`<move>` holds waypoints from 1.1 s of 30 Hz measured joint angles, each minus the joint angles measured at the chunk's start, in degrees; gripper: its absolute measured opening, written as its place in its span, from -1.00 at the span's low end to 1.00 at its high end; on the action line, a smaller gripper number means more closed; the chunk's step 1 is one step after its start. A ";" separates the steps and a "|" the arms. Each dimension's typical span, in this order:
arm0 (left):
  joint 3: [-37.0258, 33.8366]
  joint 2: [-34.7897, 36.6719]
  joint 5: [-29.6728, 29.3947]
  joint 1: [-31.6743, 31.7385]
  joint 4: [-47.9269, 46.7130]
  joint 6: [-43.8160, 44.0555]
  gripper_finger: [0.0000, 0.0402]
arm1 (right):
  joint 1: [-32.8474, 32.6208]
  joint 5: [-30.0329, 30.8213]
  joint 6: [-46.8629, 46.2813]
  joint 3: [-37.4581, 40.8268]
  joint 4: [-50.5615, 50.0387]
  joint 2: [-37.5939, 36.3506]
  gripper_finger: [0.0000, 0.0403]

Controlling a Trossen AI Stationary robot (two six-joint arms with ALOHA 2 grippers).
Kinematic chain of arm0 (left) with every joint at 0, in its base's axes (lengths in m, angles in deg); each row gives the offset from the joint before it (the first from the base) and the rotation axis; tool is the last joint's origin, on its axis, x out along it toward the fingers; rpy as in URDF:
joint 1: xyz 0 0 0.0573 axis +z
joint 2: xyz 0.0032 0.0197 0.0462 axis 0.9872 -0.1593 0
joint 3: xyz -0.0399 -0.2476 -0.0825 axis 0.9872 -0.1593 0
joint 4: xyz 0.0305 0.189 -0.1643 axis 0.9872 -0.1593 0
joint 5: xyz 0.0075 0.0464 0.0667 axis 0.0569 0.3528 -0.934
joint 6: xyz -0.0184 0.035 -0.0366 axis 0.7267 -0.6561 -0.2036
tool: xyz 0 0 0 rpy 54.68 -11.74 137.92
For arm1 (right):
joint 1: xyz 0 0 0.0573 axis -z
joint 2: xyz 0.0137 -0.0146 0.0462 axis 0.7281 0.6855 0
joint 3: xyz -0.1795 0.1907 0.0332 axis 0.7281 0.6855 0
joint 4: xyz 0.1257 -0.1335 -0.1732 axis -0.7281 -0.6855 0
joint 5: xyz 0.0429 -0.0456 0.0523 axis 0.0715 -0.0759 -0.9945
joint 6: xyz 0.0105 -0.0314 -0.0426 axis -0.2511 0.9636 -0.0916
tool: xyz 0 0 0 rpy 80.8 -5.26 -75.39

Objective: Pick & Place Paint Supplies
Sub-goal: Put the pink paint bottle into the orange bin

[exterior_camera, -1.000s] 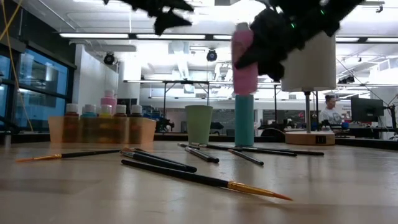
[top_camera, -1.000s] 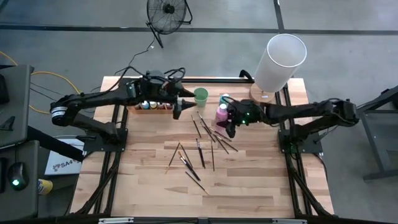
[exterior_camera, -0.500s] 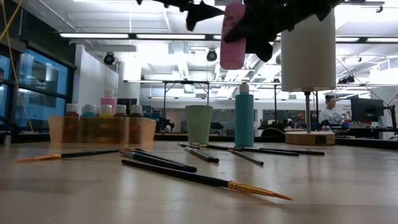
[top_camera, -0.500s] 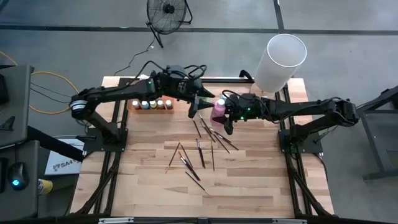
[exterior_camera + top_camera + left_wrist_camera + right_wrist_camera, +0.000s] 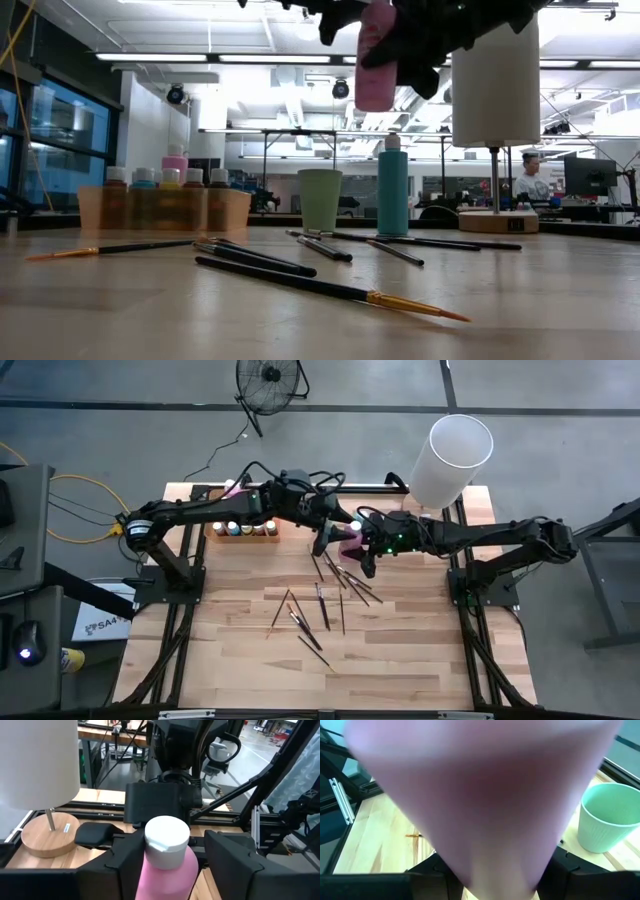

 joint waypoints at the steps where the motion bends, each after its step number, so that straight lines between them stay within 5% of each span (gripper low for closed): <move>1: 0.00 0.00 -0.15 0.00 0.35 0.00 -0.07 | 0.00 -0.04 0.02 0.00 0.03 0.00 -0.15; 9: 0.06 -1.21 0.18 0.03 2.14 0.20 -0.42 | 0.02 -0.94 -0.06 0.05 -0.68 0.00 -0.15; 22: 0.07 -2.38 1.99 -0.37 2.33 1.27 -0.10 | -0.04 -1.27 -0.33 0.02 -0.14 0.07 -0.15; 33: 0.07 -2.34 0.32 -0.37 2.01 0.20 -0.43 | -0.03 -1.29 -0.59 0.01 -0.32 0.07 -0.15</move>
